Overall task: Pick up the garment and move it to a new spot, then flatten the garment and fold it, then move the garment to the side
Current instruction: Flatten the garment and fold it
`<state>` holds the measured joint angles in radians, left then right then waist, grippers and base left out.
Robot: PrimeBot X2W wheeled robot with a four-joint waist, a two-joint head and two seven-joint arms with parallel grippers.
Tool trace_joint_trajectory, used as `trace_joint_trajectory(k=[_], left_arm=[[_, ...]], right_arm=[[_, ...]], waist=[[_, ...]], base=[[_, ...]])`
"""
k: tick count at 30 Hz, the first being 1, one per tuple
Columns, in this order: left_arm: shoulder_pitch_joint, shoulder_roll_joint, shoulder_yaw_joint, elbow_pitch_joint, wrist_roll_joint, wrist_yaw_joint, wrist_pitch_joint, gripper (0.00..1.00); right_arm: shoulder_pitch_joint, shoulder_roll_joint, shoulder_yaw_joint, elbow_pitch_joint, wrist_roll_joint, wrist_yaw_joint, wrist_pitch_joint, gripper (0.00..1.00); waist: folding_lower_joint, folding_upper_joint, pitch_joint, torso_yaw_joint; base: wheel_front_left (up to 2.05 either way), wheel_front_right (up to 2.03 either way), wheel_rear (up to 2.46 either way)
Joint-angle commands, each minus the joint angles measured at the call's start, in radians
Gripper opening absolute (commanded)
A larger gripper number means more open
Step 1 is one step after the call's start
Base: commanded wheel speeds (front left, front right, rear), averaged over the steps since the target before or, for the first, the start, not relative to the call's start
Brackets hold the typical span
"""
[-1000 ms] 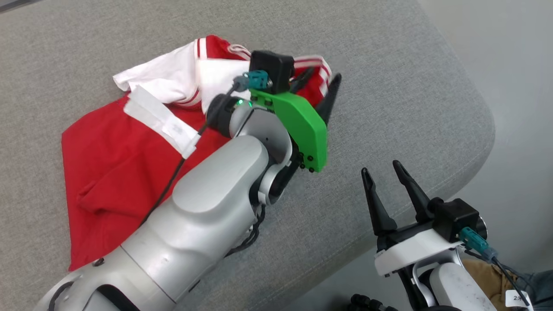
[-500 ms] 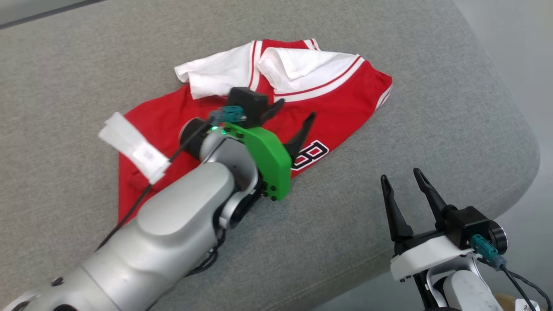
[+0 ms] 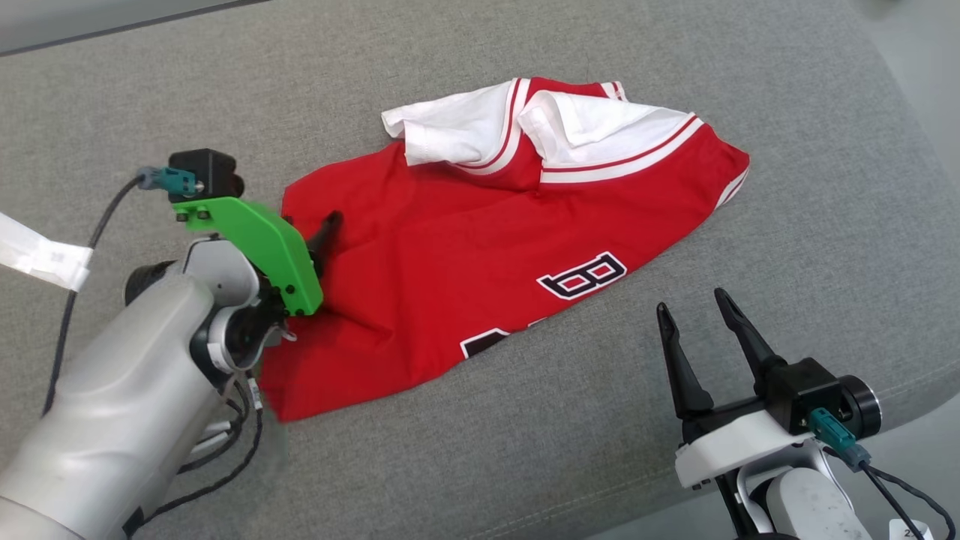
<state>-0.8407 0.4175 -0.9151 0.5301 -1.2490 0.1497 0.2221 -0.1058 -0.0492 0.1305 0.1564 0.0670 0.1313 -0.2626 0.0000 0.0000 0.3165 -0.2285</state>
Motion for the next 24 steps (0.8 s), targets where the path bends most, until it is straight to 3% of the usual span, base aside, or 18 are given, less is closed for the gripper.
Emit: trace_joint_trajectory(k=[1,10,20,24], left_arm=[[-0.019,0.015,0.001,0.022,-0.003,-0.01,0.015,1.0],[0.008,0.059,-0.026,-0.033,0.021,-0.087,0.013,1.0],[0.127,0.13,-0.057,-0.254,0.016,-0.066,0.006,1.0],[0.168,0.125,-0.059,-0.281,-0.002,-0.053,0.005,1.0]], right_arm=[[-0.002,-0.002,0.001,-0.003,-0.004,-0.001,-0.003,1.0],[0.045,-0.002,-0.041,-0.007,-0.022,-0.001,-0.003,1.0],[0.064,-0.002,-0.052,-0.009,-0.02,-0.001,-0.003,1.0],[0.049,-0.002,-0.047,-0.006,-0.028,-0.001,-0.003,1.0]], waist=[[0.0,0.0,0.014,-0.003],[0.0,0.0,0.009,0.0],[0.0,0.0,-0.011,0.052],[0.0,0.0,-0.01,0.069]], base=[[0.0,0.0,0.0],[0.0,0.0,0.0],[0.0,0.0,0.0],[0.0,0.0,0.0]])
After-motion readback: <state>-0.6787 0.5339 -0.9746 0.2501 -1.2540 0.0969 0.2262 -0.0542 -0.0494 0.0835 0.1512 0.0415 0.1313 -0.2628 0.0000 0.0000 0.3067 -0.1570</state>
